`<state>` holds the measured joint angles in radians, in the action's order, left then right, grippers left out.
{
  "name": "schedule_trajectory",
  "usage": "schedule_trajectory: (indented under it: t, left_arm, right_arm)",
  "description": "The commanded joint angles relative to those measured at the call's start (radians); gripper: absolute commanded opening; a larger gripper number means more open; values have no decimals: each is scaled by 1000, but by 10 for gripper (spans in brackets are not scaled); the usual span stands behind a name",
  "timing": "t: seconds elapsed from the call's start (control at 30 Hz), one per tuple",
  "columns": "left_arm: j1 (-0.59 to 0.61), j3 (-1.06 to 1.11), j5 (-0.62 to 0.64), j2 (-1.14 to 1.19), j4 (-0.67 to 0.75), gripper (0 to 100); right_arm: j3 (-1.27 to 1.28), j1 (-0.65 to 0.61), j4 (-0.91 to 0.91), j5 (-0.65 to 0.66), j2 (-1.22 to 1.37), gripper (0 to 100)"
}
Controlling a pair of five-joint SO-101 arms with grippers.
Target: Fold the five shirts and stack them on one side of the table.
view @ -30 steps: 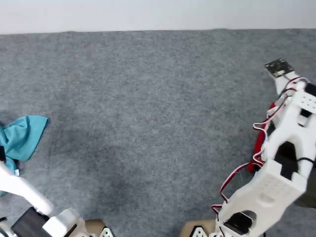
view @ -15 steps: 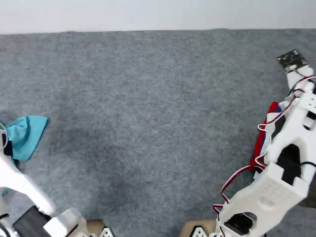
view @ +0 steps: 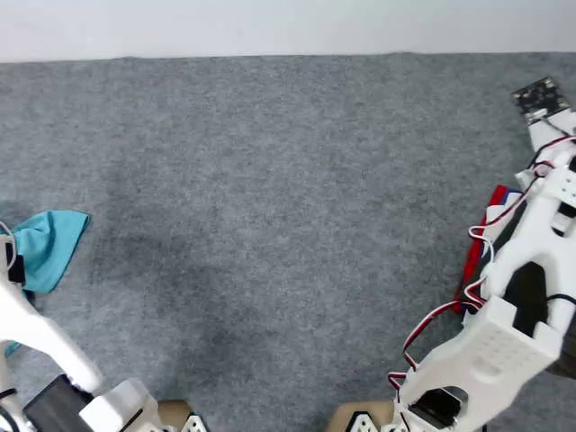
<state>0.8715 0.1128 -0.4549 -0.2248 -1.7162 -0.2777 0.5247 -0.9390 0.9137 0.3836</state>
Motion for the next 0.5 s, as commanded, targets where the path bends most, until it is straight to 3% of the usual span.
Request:
schedule_trajectory:
  t: [0.0, 0.17, 0.47]
  left_arm:
    - [-8, -4, 9, -31, -5, 30]
    - [-8, -4, 9, -31, -3, 30]
    - [-8, -4, 9, -31, -3, 30]
  right_arm:
    - [-52, -19, -53, -15, -67, 137]
    - [-57, -31, -120, -175, -113, 273]
    - [-57, -25, -303, -229, -272, 240]
